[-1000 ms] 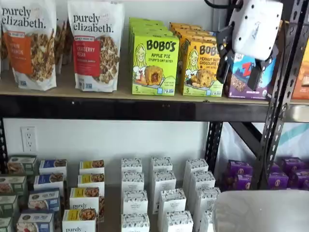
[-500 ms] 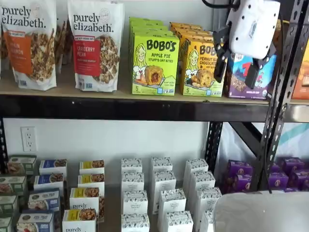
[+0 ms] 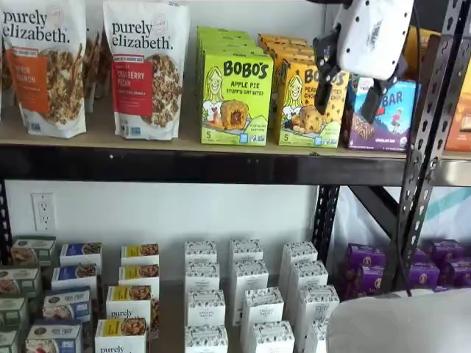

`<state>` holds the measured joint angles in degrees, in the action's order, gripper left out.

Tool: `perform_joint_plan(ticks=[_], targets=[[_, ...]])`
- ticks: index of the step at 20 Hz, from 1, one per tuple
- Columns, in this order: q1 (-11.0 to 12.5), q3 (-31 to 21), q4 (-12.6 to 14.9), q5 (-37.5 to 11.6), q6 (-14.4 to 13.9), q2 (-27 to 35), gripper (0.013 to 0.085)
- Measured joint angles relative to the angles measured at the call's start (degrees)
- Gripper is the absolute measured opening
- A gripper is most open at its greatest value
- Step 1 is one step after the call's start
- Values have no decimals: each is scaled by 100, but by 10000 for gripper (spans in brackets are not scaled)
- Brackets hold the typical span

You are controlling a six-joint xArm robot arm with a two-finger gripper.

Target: Pick the green box on the top shelf, the fourth from the left

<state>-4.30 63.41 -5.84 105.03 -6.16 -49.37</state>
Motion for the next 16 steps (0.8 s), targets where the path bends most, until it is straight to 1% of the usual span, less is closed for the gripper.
perform_joint_plan(ticks=[5,7,9,13,16], targets=[[-273,162,113,-182,-227,228,850],[-335,237,93,-226,-293,336,850],[-351,289,12,-278,-326,424,850],[-512,350,47,-464,-456,540,850],[-653,440,95,-502,-582,663,850]])
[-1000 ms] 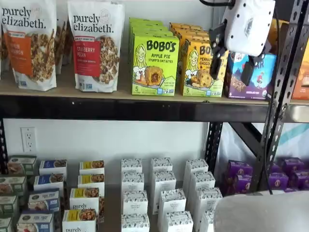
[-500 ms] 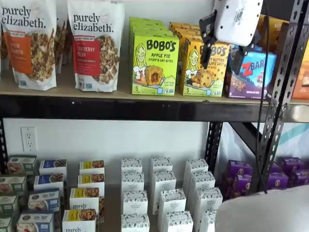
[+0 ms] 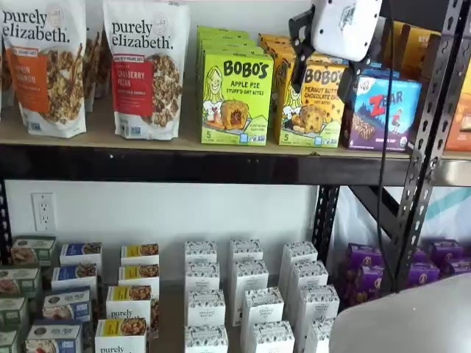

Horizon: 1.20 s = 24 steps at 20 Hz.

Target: Pick the green box on the top shelf, the fourth from the left

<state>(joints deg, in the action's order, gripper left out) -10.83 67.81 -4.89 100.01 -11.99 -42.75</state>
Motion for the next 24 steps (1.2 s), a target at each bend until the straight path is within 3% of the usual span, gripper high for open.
perform_joint_plan(ticks=[5,11,16,24], targets=[[-257,158,129,-22,-229,199,850],[-742,259,629,-233,-612,350,850],[-852,152,565,-650,-721,327,850],[-1141,230,921,-953,-979,495,850]])
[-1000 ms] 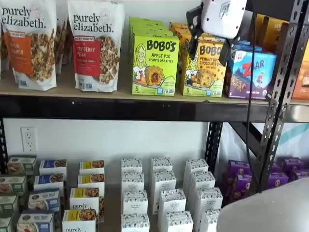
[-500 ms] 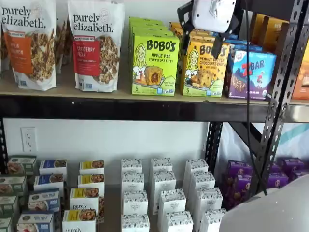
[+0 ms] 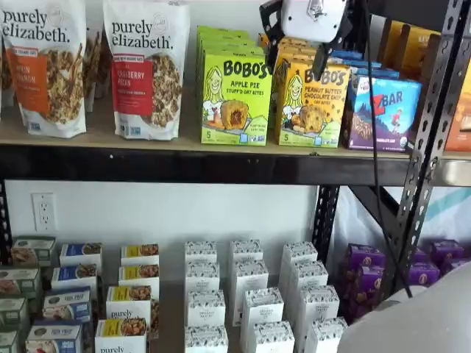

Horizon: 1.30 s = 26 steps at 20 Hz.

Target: Pick the green box on the top shelf, the fourth from the left

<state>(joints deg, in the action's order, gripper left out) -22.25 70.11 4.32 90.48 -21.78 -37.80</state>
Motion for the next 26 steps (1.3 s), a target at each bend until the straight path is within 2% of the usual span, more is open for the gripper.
perform_joint_plan(ticks=[5,12,24,26], targets=[[-53,48,48,-240,-54,129,850],[-78,292,-65,-392,-80,491,850],[45,815,-24,-702,28,1161,850],[87,941,-84,-681,72,1279,850]])
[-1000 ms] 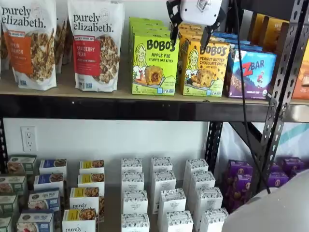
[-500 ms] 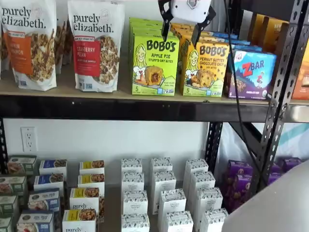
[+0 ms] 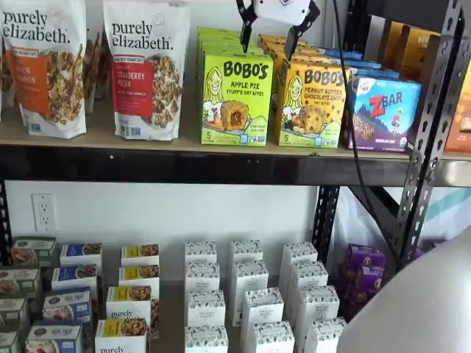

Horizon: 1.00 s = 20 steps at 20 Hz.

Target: Pick the green box on the top shelf, the fourth from the left

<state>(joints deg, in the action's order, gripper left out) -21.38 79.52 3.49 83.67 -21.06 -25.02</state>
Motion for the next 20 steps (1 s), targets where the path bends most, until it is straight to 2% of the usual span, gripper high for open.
perform_joint_plan(ticks=[7,13,20], targets=[[172,383,-378,37,190,382,850],[241,827,-515,303,244,767,850],[311,954,-566,336,304,947,850]])
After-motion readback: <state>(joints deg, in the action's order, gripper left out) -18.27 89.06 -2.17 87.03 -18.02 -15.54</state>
